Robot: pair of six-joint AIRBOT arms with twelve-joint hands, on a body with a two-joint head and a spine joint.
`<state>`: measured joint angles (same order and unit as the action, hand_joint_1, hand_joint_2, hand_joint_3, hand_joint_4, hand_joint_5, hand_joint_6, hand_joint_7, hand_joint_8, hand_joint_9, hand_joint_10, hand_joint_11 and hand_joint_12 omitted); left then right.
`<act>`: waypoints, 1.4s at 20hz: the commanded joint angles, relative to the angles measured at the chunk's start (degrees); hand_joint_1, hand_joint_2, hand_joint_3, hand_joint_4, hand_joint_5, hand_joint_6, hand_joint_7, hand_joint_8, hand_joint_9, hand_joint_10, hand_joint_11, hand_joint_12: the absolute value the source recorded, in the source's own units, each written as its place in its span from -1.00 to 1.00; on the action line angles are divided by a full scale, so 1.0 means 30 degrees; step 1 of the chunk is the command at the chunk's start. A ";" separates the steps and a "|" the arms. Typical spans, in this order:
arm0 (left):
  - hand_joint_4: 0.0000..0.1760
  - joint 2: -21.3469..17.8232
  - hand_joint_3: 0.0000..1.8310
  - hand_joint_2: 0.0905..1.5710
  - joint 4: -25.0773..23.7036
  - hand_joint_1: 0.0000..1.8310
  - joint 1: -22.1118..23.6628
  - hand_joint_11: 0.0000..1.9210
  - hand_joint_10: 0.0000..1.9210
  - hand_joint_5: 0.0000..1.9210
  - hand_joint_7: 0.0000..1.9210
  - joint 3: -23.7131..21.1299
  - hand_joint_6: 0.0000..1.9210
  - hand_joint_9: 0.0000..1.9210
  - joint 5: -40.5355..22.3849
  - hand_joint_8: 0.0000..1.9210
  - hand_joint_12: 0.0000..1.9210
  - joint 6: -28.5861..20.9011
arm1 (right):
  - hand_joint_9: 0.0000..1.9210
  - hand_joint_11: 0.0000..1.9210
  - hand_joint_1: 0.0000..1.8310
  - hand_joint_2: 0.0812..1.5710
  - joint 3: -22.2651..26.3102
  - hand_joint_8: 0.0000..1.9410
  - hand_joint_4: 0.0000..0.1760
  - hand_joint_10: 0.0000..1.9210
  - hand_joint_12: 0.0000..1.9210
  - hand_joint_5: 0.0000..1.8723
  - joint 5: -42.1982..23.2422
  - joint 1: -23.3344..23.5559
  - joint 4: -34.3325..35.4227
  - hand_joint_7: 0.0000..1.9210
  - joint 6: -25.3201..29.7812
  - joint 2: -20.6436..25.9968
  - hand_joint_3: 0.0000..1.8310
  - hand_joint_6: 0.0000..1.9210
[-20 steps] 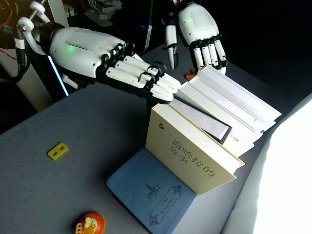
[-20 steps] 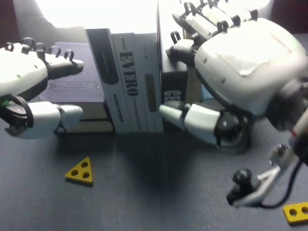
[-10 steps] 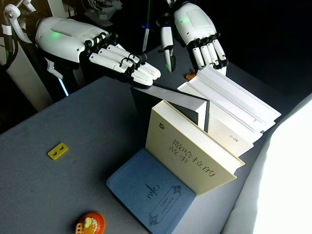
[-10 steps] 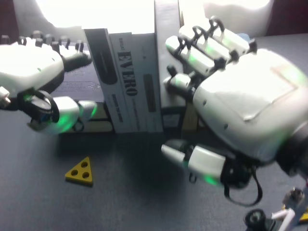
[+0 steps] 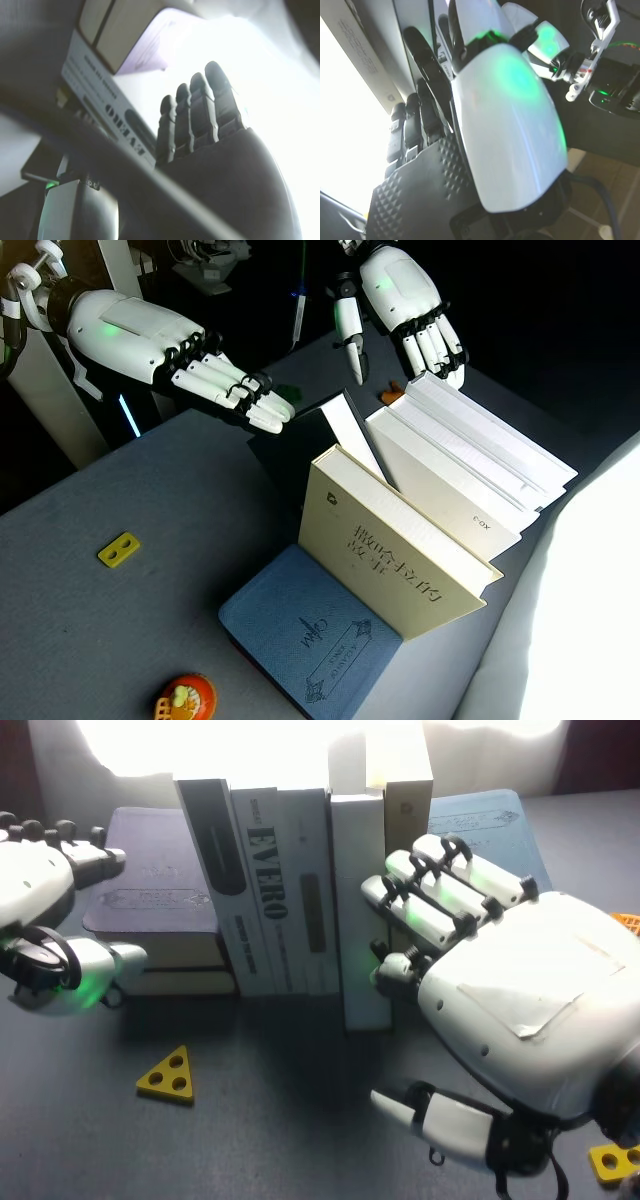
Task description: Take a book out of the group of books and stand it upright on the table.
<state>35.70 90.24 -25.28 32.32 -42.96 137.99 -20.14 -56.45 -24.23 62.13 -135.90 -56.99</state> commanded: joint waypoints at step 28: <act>-1.00 -0.0175 -1.00 0.75 1.0622 -1.00 0.4862 -0.97 -0.99 -0.94 -0.96 0.0366 -1.00 -0.96 0.0817 -1.00 -0.99 1.1263 | -1.00 -1.00 -0.49 0.38 0.2611 -0.99 -1.00 -1.00 -1.00 -0.38 -0.0335 -0.1700 -0.1508 -0.86 -0.0704 0.1528 -1.00 -0.87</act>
<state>35.40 125.36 -11.53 33.50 -42.78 171.61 -12.49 -54.48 -29.58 62.15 -137.97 -52.49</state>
